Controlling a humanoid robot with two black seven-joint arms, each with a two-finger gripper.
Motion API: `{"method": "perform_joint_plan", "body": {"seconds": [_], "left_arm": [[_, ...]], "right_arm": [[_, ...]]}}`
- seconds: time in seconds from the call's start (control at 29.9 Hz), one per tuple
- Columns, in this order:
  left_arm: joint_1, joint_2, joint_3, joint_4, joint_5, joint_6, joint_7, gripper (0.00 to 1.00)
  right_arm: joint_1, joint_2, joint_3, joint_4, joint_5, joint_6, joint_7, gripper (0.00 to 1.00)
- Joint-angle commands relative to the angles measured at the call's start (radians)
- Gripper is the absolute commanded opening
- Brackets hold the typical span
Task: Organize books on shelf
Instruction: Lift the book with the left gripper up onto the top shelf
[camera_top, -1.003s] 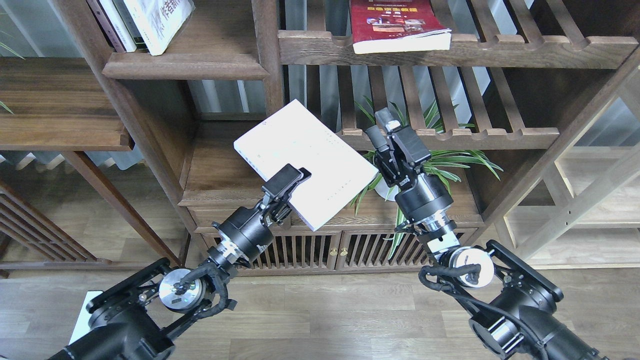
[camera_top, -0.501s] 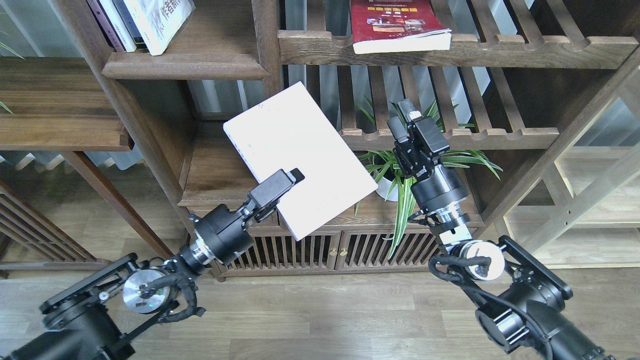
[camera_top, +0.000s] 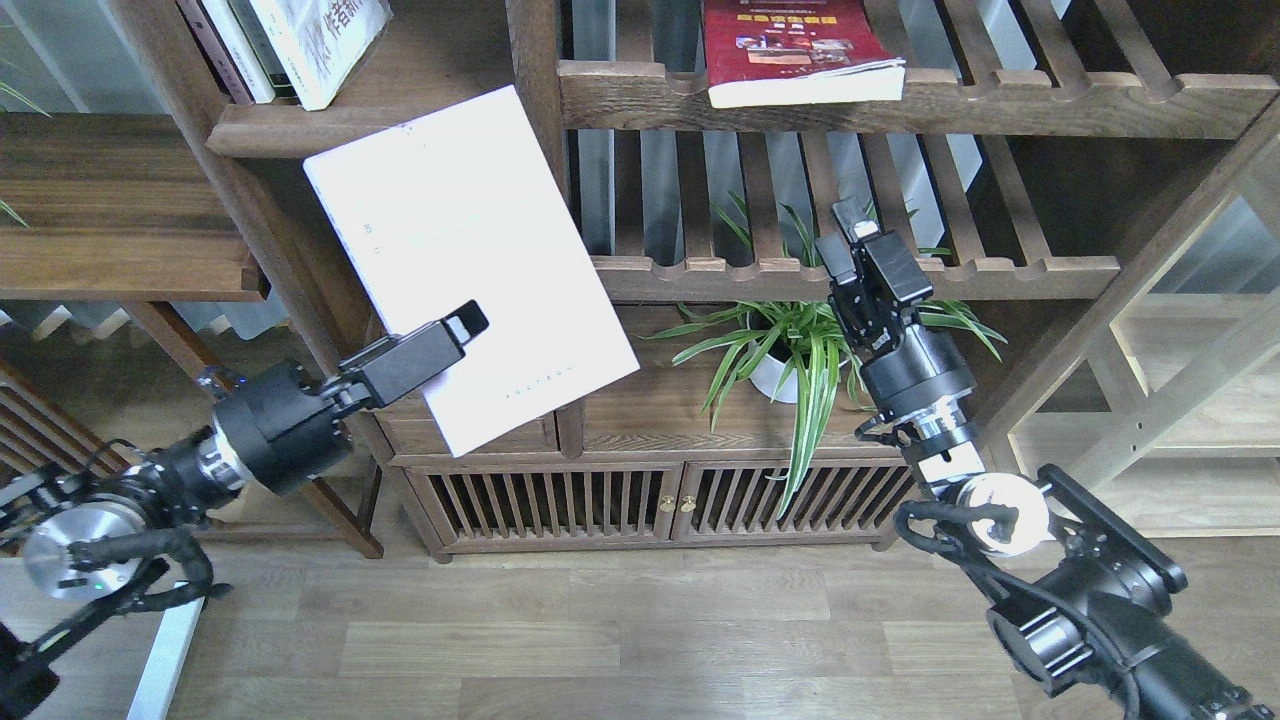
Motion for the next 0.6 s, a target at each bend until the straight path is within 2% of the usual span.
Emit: {"method": "perform_joint_plan", "body": {"seconds": [0.0, 0.27, 0.43, 0.5, 0.57], "left_arm": [[-0.001, 0.079, -0.07, -0.006, 0.031, 0.0, 0.038, 0.0], [0.001, 0.246, -0.247, -0.008, 0.068, 0.0, 0.049, 0.0], [0.001, 0.329, -0.296, 0.001, 0.069, 0.0, 0.05, 0.0], [-0.004, 0.349, -0.308, 0.009, 0.074, 0.0, 0.064, 0.0], [-0.01, 0.352, -0.334, 0.026, 0.077, 0.0, 0.102, 0.0]], "right_arm": [[0.016, -0.019, -0.002, -0.012, -0.009, 0.0, 0.0, 0.7], [0.032, -0.017, -0.005, -0.012, -0.026, 0.0, 0.0, 0.71], [0.062, -0.004, -0.009, -0.012, -0.045, 0.0, 0.0, 0.71], [0.067, 0.001, -0.009, -0.012, -0.045, 0.0, 0.0, 0.71], [0.067, 0.01, -0.009, -0.012, -0.045, 0.0, 0.0, 0.71]]}}
